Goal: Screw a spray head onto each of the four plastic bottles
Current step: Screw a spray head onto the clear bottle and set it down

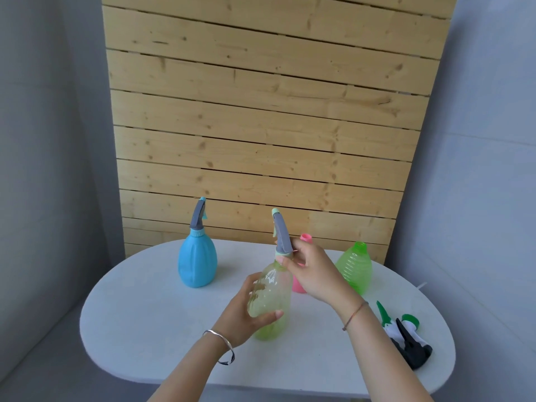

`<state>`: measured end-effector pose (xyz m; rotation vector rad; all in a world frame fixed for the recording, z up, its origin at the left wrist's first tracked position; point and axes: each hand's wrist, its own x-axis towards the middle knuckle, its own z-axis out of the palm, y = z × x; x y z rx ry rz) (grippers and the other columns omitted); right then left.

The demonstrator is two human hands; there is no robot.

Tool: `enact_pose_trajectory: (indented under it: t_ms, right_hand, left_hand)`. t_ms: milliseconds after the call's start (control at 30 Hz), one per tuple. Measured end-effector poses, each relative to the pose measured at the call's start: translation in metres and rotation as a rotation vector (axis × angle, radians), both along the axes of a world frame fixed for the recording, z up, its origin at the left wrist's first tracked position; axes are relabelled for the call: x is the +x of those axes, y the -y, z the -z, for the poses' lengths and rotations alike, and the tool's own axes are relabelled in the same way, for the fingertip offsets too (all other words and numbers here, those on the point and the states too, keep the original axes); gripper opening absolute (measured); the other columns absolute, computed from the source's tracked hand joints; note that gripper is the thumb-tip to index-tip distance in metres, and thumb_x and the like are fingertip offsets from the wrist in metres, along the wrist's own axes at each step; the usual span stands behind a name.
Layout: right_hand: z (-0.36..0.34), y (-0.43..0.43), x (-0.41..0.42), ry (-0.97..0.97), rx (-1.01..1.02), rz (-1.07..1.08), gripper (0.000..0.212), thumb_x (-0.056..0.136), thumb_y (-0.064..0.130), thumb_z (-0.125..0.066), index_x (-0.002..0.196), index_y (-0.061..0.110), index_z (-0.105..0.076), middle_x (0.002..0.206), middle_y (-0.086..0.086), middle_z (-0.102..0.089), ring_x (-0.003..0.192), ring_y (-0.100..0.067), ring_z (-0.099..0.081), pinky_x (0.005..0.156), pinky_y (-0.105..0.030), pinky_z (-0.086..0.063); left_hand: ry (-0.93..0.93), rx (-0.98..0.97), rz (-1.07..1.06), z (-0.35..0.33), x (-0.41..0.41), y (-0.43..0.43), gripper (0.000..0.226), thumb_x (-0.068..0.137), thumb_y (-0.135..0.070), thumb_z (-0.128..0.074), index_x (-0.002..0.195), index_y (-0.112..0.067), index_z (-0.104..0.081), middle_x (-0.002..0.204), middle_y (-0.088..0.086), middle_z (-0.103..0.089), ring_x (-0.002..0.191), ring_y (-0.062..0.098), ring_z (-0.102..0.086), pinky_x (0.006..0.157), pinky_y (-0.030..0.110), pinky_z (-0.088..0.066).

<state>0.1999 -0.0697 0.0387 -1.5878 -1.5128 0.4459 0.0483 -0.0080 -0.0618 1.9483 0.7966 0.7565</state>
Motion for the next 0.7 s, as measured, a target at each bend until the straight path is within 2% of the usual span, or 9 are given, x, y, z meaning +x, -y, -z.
enact_pose_trajectory:
  t_ms: [67,133,333,400,467,533,567,700]
  right_hand:
    - [0.005,-0.001,-0.004,-0.071,-0.019,-0.022,0.023,0.087,0.022,-0.061,0.110,0.016,-0.063,0.110,-0.013,-0.068,0.112,-0.024,-0.059,0.102,-0.038,-0.044]
    - [0.005,0.000,-0.006,-0.160,-0.016,-0.059,0.023,0.088,0.016,-0.062,0.111,0.012,-0.063,0.111,-0.008,-0.069,0.108,-0.018,-0.063,0.102,-0.033,-0.045]
    - [0.005,0.001,-0.003,-0.181,-0.074,-0.101,0.024,0.088,0.013,-0.062,0.112,0.009,-0.062,0.111,-0.001,-0.068,0.104,-0.009,-0.063,0.085,-0.005,-0.043]
    - [0.004,0.001,-0.004,-0.159,-0.077,-0.110,0.024,0.088,0.013,-0.062,0.111,0.011,-0.062,0.110,0.000,-0.068,0.104,-0.008,-0.063,0.088,-0.008,-0.043]
    - [0.005,0.000,-0.005,-0.122,-0.077,-0.114,0.024,0.087,0.014,-0.063,0.111,0.014,-0.062,0.113,0.000,-0.068,0.108,-0.010,-0.062,0.097,-0.020,-0.043]
    - [0.005,-0.002,-0.005,-0.100,-0.077,-0.109,0.025,0.086,0.015,-0.065,0.110,0.015,-0.063,0.113,-0.001,-0.068,0.110,-0.012,-0.062,0.100,-0.027,-0.043]
    - [0.006,-0.003,-0.007,-0.106,-0.072,-0.109,0.025,0.085,0.014,-0.066,0.110,0.015,-0.064,0.112,-0.001,-0.069,0.109,-0.013,-0.062,0.099,-0.026,-0.044]
    - [0.008,-0.005,-0.010,-0.162,-0.062,-0.128,0.023,0.084,0.012,-0.067,0.107,0.017,-0.064,0.108,0.003,-0.069,0.102,-0.007,-0.064,0.083,-0.005,-0.044]
  left_hand:
    - [0.008,0.006,-0.003,0.001,0.000,0.000,0.064,0.069,-0.043,-0.079,0.117,-0.049,-0.035,0.120,-0.014,-0.055,0.110,-0.006,-0.051,0.083,0.001,-0.039]
    - [0.018,0.008,-0.003,0.001,0.000,0.000,0.065,0.069,-0.044,-0.079,0.118,-0.045,-0.037,0.118,-0.014,-0.056,0.109,-0.005,-0.052,0.082,0.001,-0.040]
    - [0.033,-0.014,0.008,0.001,-0.002,-0.001,0.070,0.067,-0.042,-0.081,0.122,-0.036,-0.037,0.119,-0.011,-0.055,0.110,0.007,-0.054,0.086,0.010,-0.042]
    - [0.029,-0.021,0.012,0.000,-0.003,0.000,0.069,0.067,-0.042,-0.081,0.120,-0.038,-0.037,0.119,-0.012,-0.054,0.110,0.008,-0.054,0.088,0.015,-0.042]
    - [0.019,-0.038,0.014,-0.002,-0.004,0.001,0.066,0.067,-0.041,-0.081,0.115,-0.045,-0.036,0.118,-0.014,-0.053,0.109,0.008,-0.053,0.085,0.012,-0.042]
    - [0.011,-0.052,0.012,-0.004,-0.005,0.002,0.065,0.068,-0.040,-0.081,0.112,-0.048,-0.033,0.119,-0.013,-0.052,0.109,0.008,-0.052,0.081,0.010,-0.040]
    - [0.003,-0.058,0.011,-0.004,-0.006,0.002,0.066,0.069,-0.039,-0.081,0.114,-0.046,-0.033,0.119,-0.012,-0.051,0.109,0.010,-0.052,0.081,0.012,-0.040]
    - [-0.041,-0.056,0.010,-0.014,-0.010,-0.001,0.071,0.072,-0.038,-0.078,0.127,-0.033,-0.034,0.127,-0.008,-0.046,0.115,0.011,-0.046,0.087,0.015,-0.038]
